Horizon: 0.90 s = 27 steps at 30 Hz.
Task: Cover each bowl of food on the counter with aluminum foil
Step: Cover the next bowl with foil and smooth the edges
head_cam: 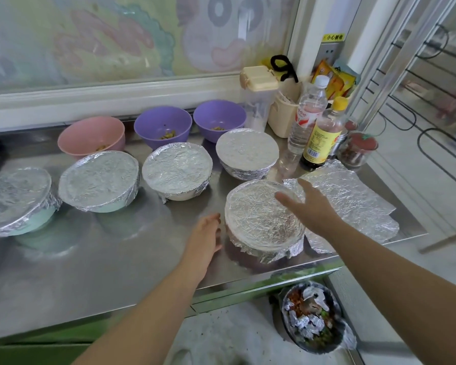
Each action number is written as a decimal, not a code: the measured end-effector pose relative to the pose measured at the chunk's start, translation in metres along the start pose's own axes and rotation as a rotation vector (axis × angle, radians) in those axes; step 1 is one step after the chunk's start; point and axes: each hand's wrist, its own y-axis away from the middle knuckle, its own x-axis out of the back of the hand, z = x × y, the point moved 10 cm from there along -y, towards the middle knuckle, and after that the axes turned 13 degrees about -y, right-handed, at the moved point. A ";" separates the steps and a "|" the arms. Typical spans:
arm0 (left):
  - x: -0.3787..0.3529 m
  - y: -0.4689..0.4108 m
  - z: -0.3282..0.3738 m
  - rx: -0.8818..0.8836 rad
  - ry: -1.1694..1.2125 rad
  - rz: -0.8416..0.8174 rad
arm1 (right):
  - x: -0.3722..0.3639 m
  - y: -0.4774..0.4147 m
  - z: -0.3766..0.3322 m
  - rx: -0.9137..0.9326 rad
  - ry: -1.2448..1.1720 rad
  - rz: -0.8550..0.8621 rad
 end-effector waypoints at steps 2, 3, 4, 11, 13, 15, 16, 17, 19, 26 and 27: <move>0.001 0.009 0.003 -0.090 -0.048 -0.024 | -0.025 -0.007 -0.025 0.107 0.179 -0.119; -0.001 0.013 0.005 -0.135 -0.093 -0.055 | -0.038 -0.009 -0.033 0.133 0.262 -0.182; -0.003 0.015 0.007 -0.176 -0.147 -0.087 | -0.049 -0.008 -0.039 0.135 0.334 -0.239; -0.008 0.018 0.017 -0.305 -0.330 -0.018 | -0.075 -0.008 -0.043 0.072 0.530 -0.370; -0.005 0.017 0.019 -0.304 -0.400 0.048 | -0.076 -0.007 -0.042 0.059 0.561 -0.369; -0.002 0.018 0.022 -0.310 -0.472 0.101 | -0.077 -0.007 -0.041 0.052 0.576 -0.362; -0.001 0.018 0.024 -0.322 -0.512 0.124 | -0.077 -0.007 -0.040 0.049 0.580 -0.361; 0.001 0.019 0.026 -0.336 -0.552 0.143 | -0.078 -0.007 -0.040 0.045 0.582 -0.363; 0.002 0.019 0.030 -0.350 -0.642 0.161 | -0.079 -0.006 -0.039 0.040 0.582 -0.365; 0.003 0.020 0.046 -0.381 -0.917 0.193 | -0.080 -0.006 -0.039 0.030 0.580 -0.377; 0.003 0.021 0.047 -0.377 -0.925 0.195 | -0.081 -0.006 -0.039 0.029 0.581 -0.376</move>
